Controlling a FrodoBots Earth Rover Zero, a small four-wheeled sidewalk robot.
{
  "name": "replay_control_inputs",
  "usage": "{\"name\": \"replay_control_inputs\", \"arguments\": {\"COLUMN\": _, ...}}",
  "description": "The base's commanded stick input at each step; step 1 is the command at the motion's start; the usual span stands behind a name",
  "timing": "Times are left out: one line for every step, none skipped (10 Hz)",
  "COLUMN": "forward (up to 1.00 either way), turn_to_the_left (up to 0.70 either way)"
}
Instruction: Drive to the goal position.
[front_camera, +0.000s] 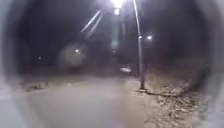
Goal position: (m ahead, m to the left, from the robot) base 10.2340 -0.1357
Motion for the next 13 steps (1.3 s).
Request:
{"name": "replay_control_inputs", "arguments": {"forward": 1.0, "turn_to_the_left": 0.0}}
{"name": "replay_control_inputs", "arguments": {"forward": 1.0, "turn_to_the_left": 0.0}}
{"name": "replay_control_inputs", "arguments": {"forward": 1.0, "turn_to_the_left": 0.0}}
{"name": "replay_control_inputs", "arguments": {"forward": 1.0, "turn_to_the_left": 0.0}}
{"name": "replay_control_inputs", "arguments": {"forward": 1.0, "turn_to_the_left": 0.0}}
{"name": "replay_control_inputs", "arguments": {"forward": 1.0, "turn_to_the_left": 0.0}}
{"name": "replay_control_inputs", "arguments": {"forward": 1.0, "turn_to_the_left": 0.0}}
{"name": "replay_control_inputs", "arguments": {"forward": 1.0, "turn_to_the_left": 0.0}}
{"name": "replay_control_inputs", "arguments": {"forward": 1.0, "turn_to_the_left": 0.0}}
{"name": "replay_control_inputs", "arguments": {"forward": 1.0, "turn_to_the_left": 0.0}}
{"name": "replay_control_inputs", "arguments": {"forward": 1.0, "turn_to_the_left": 0.0}}
{"name": "replay_control_inputs", "arguments": {"forward": 1.0, "turn_to_the_left": 0.0}}
{"name": "replay_control_inputs", "arguments": {"forward": 1.0, "turn_to_the_left": 0.0}}
